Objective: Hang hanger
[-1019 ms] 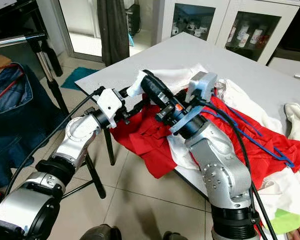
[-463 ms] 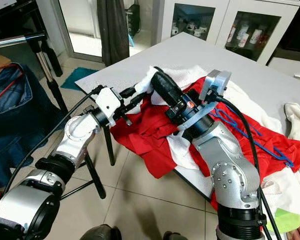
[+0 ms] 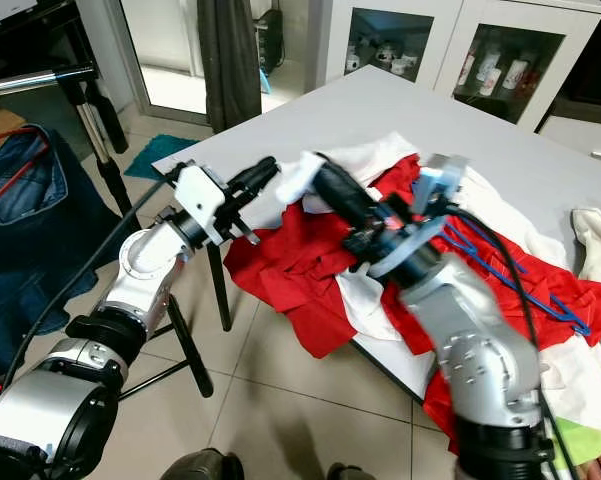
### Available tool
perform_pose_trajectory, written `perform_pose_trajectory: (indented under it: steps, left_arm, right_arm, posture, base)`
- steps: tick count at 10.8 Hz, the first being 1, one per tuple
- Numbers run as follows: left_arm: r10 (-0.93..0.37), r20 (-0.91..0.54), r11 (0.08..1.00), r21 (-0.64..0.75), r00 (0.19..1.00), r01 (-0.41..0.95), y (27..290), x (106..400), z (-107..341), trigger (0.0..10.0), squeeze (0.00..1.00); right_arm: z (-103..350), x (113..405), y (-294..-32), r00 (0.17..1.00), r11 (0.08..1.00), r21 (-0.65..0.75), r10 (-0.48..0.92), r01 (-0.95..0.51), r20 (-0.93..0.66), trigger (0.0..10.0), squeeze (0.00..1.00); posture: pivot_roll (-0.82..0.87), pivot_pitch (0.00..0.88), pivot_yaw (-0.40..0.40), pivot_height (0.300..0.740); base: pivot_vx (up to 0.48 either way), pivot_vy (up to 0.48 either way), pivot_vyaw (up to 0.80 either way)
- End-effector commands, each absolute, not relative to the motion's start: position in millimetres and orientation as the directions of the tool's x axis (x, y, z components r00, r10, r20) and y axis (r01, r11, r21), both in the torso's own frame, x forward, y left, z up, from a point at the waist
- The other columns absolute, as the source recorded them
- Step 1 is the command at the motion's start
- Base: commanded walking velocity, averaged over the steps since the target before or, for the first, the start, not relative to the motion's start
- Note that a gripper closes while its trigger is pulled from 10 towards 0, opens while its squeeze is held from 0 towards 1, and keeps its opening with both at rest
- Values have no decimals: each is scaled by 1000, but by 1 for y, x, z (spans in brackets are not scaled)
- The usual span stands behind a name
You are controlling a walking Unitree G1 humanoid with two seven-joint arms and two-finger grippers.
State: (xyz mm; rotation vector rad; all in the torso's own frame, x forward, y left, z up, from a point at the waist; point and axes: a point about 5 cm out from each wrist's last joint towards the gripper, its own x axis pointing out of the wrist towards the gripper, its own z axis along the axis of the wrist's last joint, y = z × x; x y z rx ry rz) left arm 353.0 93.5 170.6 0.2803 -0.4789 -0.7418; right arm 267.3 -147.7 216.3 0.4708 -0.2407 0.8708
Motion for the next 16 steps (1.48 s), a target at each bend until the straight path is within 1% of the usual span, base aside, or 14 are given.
perform_pose_trajectory:
  steps: [1,2,4,6,7,8,9,10,11,13,14,15,16]
  left_arm:
    - [-703,331,708,411,629,575,95,355,177,0,0]
    - [-700,335,711,404,631,575,96,355,177,0,0]
    - [-694,346,719,383,631,580,98,355,177,0,0]
    - [-698,343,715,380,629,586,97,356,178,0,0]
    - [-676,350,736,365,649,570,98,358,180,0,0]
    - [-638,349,769,342,686,541,103,362,180,0,0]
    - [-592,347,805,302,727,511,109,366,180,6353,0]
    - [-572,345,819,287,744,497,112,367,179,10000,0]
    - [-547,343,836,257,763,484,116,369,179,10000,0]
    - [-508,350,861,189,787,472,122,371,179,10000,0]
    - [-494,357,863,86,793,498,124,373,179,10000,0]
    - [-495,354,860,67,794,506,124,374,178,10000,0]
    - [-496,348,860,70,795,506,124,373,177,10000,0]
  right_arm:
    - [221,269,-157,632,561,293,660,-774,407,10000,0]
    - [220,269,-162,646,574,298,651,-763,399,10000,0]
    - [202,280,-175,757,712,257,606,-654,245,10000,0]
    - [210,276,-170,713,665,259,638,-700,290,10000,0]
    - [210,281,-176,755,705,275,584,-654,298,10000,0]
    - [211,293,-195,843,767,358,446,-533,300,10000,0]
    - [209,302,-217,902,785,452,321,-423,287,10000,0]
    - [207,301,-224,913,781,480,296,-400,280,10000,0]
    - [203,298,-230,920,772,506,282,-386,272,10000,0]
    - [198,293,-235,924,752,539,273,-378,267,10000,0]
    - [203,285,-232,893,700,558,312,-447,324,10000,0]
    - [213,281,-229,864,667,554,330,-498,381,10000,0]
    - [222,279,-230,847,650,552,319,-522,425,10000,0]
  posture:
    - [50,0,24,740]
    - [49,0,22,740]
    - [49,0,21,740]
    - [45,0,25,740]
    - [44,0,28,740]
    - [43,0,29,740]
    - [42,0,31,740]
    - [43,2,32,740]
    - [44,3,31,740]
    - [42,5,34,740]
    - [39,7,36,740]
    - [35,8,39,740]
    - [33,9,39,740]
  base:
    - [0,0,0]
    - [0,0,0]
    - [0,0,0]
    - [0,0,0]
    - [0,0,0]
    - [0,0,0]
    - [0,0,0]
    - [0,0,0]
    - [0,0,0]
    - [0,0,0]
    - [0,0,0]
    - [0,0,0]
    - [0,0,0]
